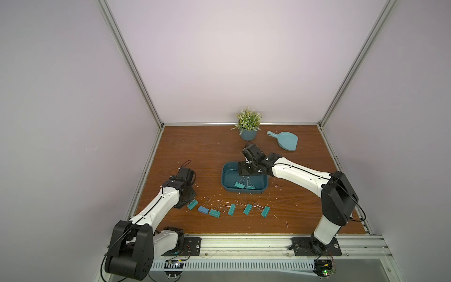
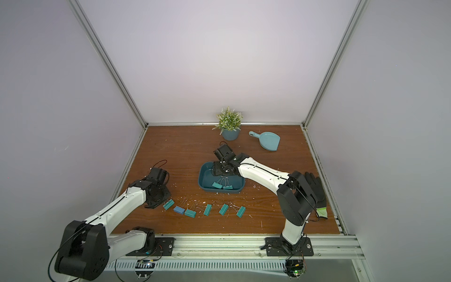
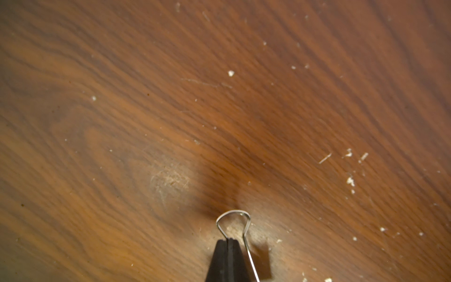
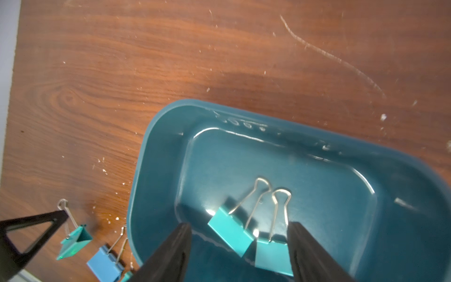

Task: Take out the binder clips from the storage box
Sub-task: Place the binder clip at the center of the board, then pick up the binder clip from the storage box.

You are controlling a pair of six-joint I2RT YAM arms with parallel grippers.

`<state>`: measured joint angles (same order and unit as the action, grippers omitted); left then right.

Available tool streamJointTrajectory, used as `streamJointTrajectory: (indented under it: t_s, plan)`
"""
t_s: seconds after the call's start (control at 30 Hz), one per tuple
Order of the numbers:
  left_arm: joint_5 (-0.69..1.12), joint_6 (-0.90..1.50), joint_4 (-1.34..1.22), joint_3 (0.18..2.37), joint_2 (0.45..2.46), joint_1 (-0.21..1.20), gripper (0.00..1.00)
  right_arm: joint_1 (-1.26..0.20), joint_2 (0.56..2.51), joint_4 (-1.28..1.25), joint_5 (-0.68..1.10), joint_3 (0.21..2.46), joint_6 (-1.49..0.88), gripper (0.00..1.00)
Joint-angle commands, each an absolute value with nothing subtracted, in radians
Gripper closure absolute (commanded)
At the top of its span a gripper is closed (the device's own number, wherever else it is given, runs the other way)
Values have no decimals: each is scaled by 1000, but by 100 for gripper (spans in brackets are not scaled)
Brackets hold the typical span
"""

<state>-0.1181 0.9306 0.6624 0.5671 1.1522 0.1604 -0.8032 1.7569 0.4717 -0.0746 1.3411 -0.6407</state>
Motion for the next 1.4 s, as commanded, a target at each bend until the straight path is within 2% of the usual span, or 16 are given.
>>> streamJointTrajectory:
  t_s: [0.0,0.1,0.2,0.27,0.3,0.4,0.43,0.5,0.97,1.13,1.3,1.37]
  plan:
    - [-120,1002,696,526,1130,150,96,-808,1782,497,-61,1370,-654,48]
    - [-132,1013,695,515,1132,150,95,-808,1814,510,-62,1374,-658,55]
    - [-135,1001,695,530,1152,150,85,-806,1843,535,-81,1389,-648,58]
    - [-131,988,695,543,1169,150,83,-801,1863,558,-94,1407,-629,60]
    - [-127,979,695,552,1173,150,78,-797,1871,570,-99,1415,-618,62]
    - [-128,942,695,592,1167,150,50,-776,1898,587,-62,1434,-568,67]
    - [-134,932,695,611,1157,150,42,-767,1909,601,-56,1442,-560,71]
    - [-153,914,693,653,1141,150,34,-760,1927,616,-49,1454,-546,75]
    - [-169,842,695,791,1155,150,27,-761,2015,628,-6,1477,-515,77]
    - [-166,843,694,795,1161,150,27,-762,2036,628,-16,1492,-517,83]
    - [-166,841,695,795,1160,150,27,-756,2072,644,-54,1555,-510,100]
    - [-166,842,695,793,1155,150,27,-749,2087,652,-67,1581,-504,100]
